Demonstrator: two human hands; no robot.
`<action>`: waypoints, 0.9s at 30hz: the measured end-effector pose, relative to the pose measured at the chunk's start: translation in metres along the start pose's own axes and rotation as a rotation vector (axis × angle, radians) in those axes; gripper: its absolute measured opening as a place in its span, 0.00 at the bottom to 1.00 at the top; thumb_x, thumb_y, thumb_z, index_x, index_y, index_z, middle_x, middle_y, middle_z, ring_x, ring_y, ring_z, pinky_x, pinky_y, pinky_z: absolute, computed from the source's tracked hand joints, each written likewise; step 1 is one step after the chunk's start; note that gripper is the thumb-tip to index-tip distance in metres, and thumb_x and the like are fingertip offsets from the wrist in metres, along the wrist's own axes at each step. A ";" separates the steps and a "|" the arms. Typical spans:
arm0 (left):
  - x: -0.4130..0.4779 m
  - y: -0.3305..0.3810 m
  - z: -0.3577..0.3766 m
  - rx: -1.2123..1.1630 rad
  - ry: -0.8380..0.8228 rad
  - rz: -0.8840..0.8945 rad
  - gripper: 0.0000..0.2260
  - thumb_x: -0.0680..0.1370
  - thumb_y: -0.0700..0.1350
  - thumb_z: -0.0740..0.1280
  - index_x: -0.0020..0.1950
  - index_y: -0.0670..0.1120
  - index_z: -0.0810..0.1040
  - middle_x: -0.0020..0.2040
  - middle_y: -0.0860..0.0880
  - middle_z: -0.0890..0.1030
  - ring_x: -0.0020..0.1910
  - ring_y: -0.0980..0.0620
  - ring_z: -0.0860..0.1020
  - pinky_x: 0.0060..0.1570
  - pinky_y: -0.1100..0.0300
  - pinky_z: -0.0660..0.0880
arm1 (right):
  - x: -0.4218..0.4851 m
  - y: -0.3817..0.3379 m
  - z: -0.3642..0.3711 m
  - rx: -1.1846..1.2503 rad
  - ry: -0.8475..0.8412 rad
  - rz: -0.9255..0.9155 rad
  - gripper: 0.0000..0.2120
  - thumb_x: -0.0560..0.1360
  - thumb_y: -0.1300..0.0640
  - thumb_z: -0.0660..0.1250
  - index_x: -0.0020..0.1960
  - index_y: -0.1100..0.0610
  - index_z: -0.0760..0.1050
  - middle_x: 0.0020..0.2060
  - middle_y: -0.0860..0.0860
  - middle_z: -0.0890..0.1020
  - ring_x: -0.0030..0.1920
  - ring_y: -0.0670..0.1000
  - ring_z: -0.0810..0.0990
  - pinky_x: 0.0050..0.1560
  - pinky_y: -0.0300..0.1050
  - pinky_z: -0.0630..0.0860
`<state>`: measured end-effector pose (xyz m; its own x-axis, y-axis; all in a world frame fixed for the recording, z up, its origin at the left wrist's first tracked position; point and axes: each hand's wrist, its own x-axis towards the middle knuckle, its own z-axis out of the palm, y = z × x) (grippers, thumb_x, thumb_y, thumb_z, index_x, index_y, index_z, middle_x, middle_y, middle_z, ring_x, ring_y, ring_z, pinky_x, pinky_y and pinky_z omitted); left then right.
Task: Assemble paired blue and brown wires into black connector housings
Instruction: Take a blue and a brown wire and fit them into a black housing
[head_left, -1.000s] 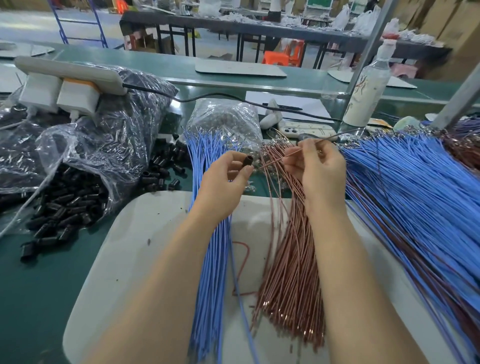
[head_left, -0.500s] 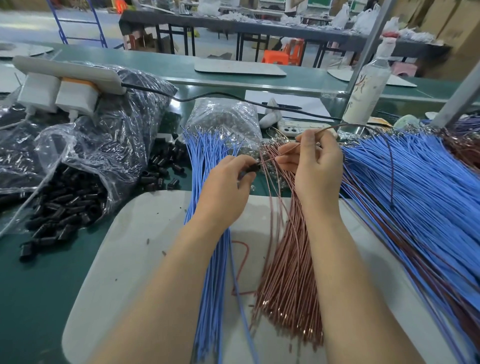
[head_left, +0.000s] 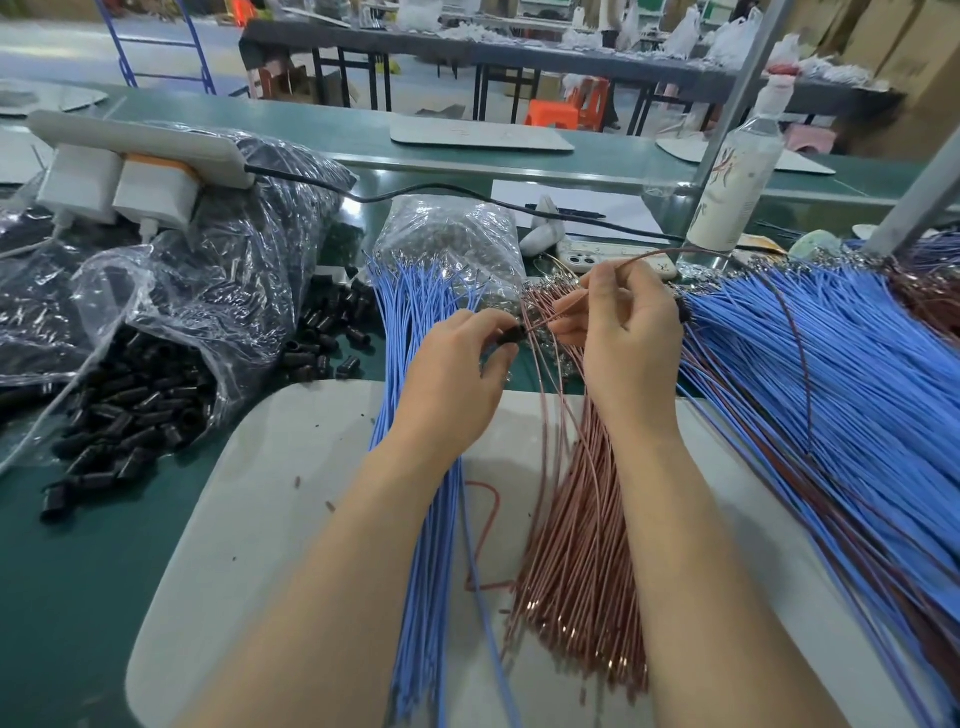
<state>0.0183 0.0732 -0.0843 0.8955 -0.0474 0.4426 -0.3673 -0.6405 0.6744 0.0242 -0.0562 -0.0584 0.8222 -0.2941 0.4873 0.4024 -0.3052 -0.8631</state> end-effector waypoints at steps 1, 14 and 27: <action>0.000 0.000 0.000 0.005 0.002 0.005 0.09 0.78 0.41 0.65 0.58 0.45 0.78 0.49 0.50 0.78 0.50 0.52 0.74 0.51 0.61 0.70 | 0.000 0.001 0.000 -0.046 -0.016 -0.013 0.11 0.82 0.54 0.57 0.43 0.56 0.72 0.33 0.50 0.82 0.31 0.49 0.82 0.40 0.51 0.81; 0.000 0.003 -0.003 0.000 0.031 -0.002 0.09 0.78 0.41 0.65 0.58 0.44 0.79 0.51 0.48 0.80 0.52 0.49 0.74 0.55 0.57 0.71 | 0.001 0.000 0.000 0.019 -0.183 0.166 0.05 0.77 0.62 0.65 0.44 0.55 0.77 0.37 0.52 0.83 0.38 0.49 0.83 0.45 0.47 0.81; -0.001 0.001 -0.002 0.018 0.051 0.033 0.09 0.78 0.41 0.65 0.57 0.45 0.80 0.50 0.48 0.80 0.51 0.47 0.75 0.54 0.54 0.71 | -0.004 0.003 0.005 -0.339 -0.270 0.001 0.03 0.76 0.54 0.68 0.45 0.51 0.80 0.35 0.40 0.79 0.40 0.42 0.79 0.48 0.38 0.76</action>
<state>0.0161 0.0743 -0.0828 0.8689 -0.0296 0.4940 -0.3909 -0.6533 0.6484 0.0243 -0.0515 -0.0630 0.9165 -0.0603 0.3954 0.2838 -0.5984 -0.7492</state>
